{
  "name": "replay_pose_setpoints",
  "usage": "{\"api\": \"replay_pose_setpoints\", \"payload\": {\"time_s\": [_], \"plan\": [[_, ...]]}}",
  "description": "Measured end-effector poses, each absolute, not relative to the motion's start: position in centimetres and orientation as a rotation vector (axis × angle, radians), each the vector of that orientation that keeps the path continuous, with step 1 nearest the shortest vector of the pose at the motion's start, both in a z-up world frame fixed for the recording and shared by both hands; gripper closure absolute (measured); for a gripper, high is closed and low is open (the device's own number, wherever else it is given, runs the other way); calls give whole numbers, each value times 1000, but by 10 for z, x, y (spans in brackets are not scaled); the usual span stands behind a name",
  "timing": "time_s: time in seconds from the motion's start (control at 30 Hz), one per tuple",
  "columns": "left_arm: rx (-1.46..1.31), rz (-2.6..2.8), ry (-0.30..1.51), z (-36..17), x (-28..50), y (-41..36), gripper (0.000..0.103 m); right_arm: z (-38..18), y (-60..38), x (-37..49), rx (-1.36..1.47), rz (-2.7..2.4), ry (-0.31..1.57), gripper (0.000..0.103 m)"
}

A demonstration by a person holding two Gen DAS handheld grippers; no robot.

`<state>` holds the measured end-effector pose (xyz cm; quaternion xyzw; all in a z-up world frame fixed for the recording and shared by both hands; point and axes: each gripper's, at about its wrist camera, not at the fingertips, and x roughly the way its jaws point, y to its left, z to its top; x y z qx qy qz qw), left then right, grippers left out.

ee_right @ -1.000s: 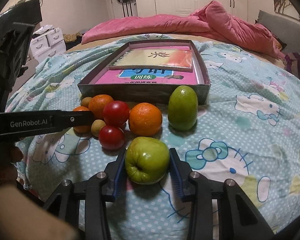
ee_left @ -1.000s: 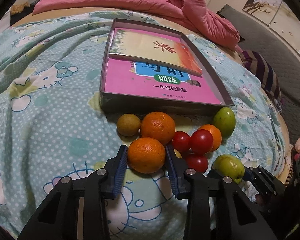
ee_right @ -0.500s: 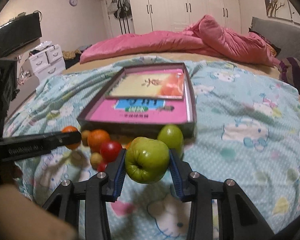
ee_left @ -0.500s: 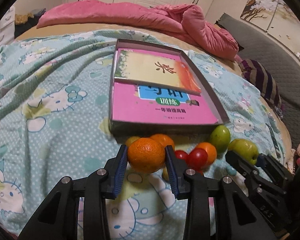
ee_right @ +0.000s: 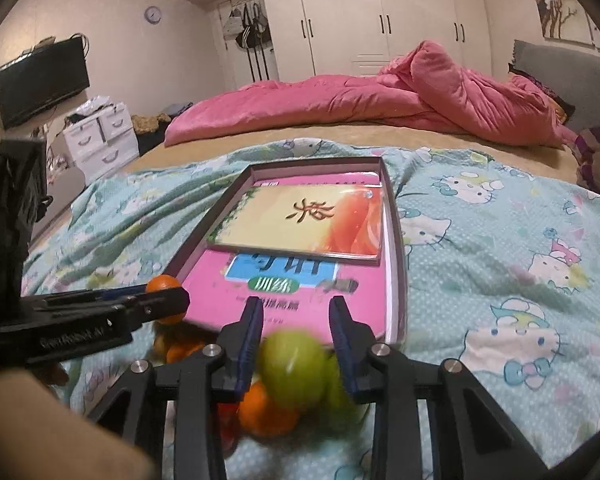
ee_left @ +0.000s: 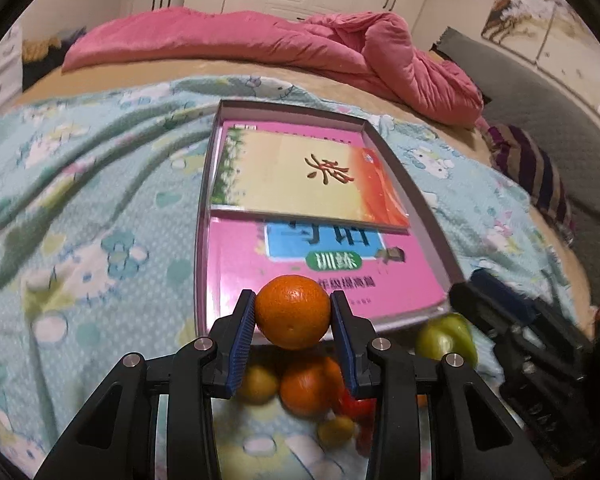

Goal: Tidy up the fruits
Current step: 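Lift the orange with the left tool while the right tool carries the apple over the tray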

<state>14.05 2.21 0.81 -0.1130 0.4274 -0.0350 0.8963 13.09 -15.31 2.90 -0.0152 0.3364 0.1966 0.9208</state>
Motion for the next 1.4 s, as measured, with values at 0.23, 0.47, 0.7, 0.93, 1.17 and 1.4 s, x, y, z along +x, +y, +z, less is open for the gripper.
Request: {"api": "replay_pose_setpoints", "payload": {"time_s": [0.23, 0.47, 0.7, 0.93, 1.17, 1.4], "plan": [[-229, -53, 959, -15, 161, 24, 65, 13, -149, 146, -118, 368, 726, 69], [-216, -58, 954, -13, 160, 22, 65, 19, -164, 119, -101, 391, 687, 68], [-225, -55, 956, -13, 157, 25, 65, 22, -152, 94, -114, 482, 666, 57], [-221, -53, 956, -12, 156, 24, 65, 2, -133, 96, -223, 436, 707, 55], [-225, -56, 961, -12, 158, 24, 64, -1, -131, 102, -240, 428, 689, 61], [-232, -53, 969, -14, 161, 24, 64, 22, -152, 106, -70, 464, 654, 61]]}}
